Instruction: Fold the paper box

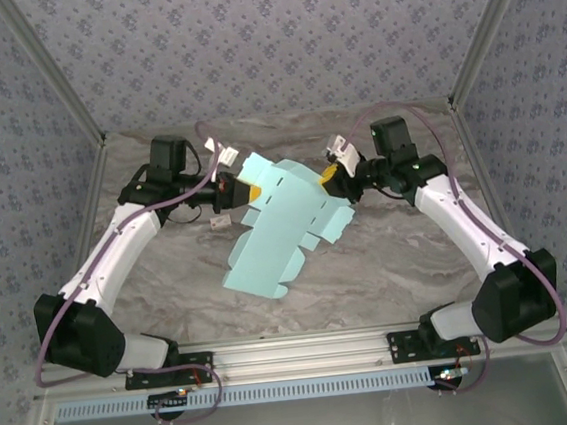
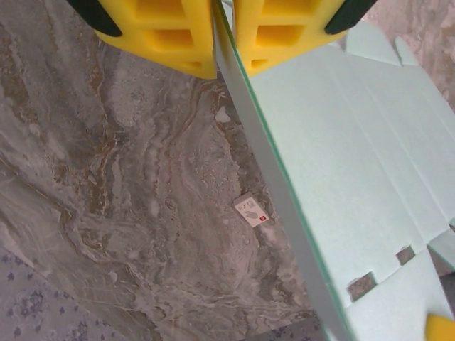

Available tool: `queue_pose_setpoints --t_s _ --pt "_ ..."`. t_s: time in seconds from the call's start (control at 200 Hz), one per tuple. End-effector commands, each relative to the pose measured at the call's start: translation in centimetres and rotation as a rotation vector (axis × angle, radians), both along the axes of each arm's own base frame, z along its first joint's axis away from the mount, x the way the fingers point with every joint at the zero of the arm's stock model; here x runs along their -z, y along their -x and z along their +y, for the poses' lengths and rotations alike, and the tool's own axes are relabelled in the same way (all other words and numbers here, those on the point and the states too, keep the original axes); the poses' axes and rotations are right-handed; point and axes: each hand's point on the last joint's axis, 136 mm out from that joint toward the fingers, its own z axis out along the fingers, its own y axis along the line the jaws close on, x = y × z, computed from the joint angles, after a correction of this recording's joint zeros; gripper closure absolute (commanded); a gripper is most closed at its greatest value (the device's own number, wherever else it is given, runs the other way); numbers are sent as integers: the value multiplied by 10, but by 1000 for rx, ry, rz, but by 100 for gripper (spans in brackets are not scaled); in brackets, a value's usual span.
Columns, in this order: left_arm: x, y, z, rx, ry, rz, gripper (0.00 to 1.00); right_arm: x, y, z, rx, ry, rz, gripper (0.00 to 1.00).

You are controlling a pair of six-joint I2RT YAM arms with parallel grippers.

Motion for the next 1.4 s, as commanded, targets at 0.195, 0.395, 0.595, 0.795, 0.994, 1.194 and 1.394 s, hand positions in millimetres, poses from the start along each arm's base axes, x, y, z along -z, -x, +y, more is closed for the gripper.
queue_pose_setpoints --t_s 0.195,0.395,0.595,0.795,0.994,1.194,1.394 --pt "-3 -35 1 -208 11 112 100 -12 -14 -21 367 229 -359 92" --pt "5 -49 0 -266 30 185 100 -14 -13 -17 575 386 -551 95" --pt "14 -55 -3 -272 32 224 100 8 -16 -6 624 505 -580 98" --pt "28 -58 4 -292 -33 184 93 16 -6 -1 456 416 -398 99" --pt "50 -61 9 -309 -77 167 71 24 13 -9 299 302 -64 100" --pt "90 -70 36 -483 -201 190 56 51 24 -21 273 246 334 100" --pt "96 -63 52 -602 -236 172 49 85 17 -31 336 216 567 100"
